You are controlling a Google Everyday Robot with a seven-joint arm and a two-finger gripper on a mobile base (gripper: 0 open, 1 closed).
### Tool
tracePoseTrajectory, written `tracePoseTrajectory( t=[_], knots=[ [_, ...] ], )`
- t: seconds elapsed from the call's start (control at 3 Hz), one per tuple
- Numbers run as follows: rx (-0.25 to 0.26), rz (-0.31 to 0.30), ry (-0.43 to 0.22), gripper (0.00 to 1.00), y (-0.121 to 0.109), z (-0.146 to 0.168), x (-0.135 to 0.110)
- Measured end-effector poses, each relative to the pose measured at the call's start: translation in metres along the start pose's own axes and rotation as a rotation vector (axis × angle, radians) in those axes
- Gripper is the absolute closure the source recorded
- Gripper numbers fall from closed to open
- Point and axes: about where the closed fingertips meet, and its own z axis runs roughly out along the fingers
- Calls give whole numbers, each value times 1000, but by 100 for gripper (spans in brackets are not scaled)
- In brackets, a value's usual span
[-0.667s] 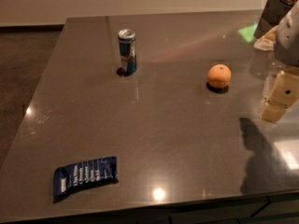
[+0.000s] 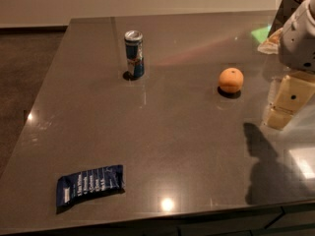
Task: Pick rxbar blueberry
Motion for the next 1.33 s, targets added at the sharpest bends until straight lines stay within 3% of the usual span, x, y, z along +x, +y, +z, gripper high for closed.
tracePoseTrajectory(
  t=[0.33,0.67,1.33],
  knots=[
    [-40,-56,-46,0,17,17,-30],
    [-107,-153,-120,0,57,46,-80],
    [-202,-271,-216,0,117,73,-139]
  ],
)
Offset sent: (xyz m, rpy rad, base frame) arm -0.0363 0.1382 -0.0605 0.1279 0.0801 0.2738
